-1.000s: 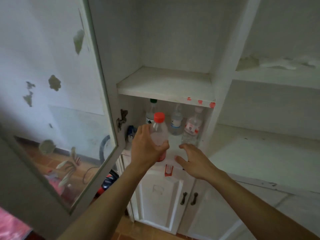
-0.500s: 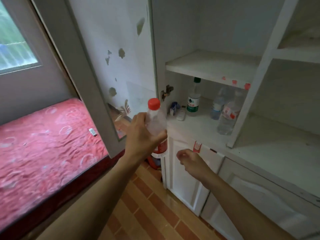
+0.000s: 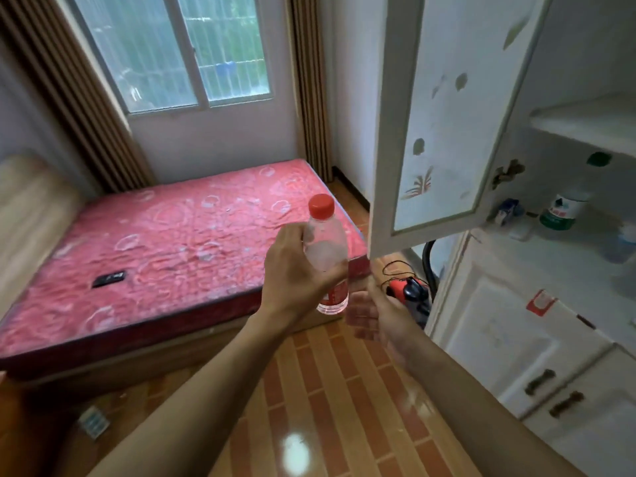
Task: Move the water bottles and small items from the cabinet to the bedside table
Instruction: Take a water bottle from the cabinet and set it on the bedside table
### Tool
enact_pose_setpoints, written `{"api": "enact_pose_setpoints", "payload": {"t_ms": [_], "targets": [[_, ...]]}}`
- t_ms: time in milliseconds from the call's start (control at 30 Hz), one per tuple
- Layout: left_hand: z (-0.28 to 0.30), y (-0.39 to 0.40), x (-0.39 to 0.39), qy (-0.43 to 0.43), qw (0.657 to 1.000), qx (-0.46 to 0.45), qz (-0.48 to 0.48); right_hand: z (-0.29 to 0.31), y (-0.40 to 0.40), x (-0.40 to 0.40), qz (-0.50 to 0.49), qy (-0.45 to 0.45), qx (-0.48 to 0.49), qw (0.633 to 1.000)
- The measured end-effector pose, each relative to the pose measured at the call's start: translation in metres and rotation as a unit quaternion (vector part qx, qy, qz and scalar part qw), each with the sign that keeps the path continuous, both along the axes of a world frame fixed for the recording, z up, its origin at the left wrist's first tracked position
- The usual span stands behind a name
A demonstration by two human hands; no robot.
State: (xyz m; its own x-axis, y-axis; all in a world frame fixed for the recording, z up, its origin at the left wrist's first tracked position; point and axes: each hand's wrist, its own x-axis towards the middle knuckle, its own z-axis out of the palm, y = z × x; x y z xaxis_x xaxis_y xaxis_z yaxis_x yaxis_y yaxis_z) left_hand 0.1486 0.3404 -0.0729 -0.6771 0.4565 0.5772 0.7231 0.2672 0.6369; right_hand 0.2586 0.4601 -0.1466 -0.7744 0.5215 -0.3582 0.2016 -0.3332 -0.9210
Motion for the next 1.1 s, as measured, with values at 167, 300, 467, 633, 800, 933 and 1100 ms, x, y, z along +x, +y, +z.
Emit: {"api": "enact_pose_setpoints", "payload": {"t_ms": [167, 300, 467, 633, 800, 933, 1100], "targets": [[0.0, -0.107, -0.037, 0.009, 0.998, 0.009, 0.061, 0.007, -0.095, -0.051, 0.058, 0.007, -0.006, 0.998], [-0.003, -0.201, -0.062, 0.004, 0.995, 0.021, 0.1, 0.007, -0.178, -0.088, 0.092, 0.004, -0.023, 0.996], [-0.012, -0.316, -0.084, -0.01, 0.985, 0.028, 0.171, 0.012, -0.275, -0.135, 0.178, -0.036, -0.033, 0.983], [-0.02, -0.422, -0.105, -0.019, 0.965, 0.02, 0.26, 0.009, -0.368, -0.181, 0.278, -0.057, -0.026, 0.959], [-0.027, -0.51, -0.124, -0.026, 0.936, 0.024, 0.35, 0.001, -0.45, -0.231, 0.354, -0.062, -0.025, 0.933], [-0.033, -0.572, -0.147, -0.035, 0.913, 0.015, 0.406, -0.009, -0.517, -0.276, 0.414, -0.064, -0.037, 0.907], [-0.037, -0.636, -0.192, -0.04, 0.88, 0.001, 0.474, -0.018, -0.582, -0.346, 0.474, -0.055, -0.058, 0.877]]}}
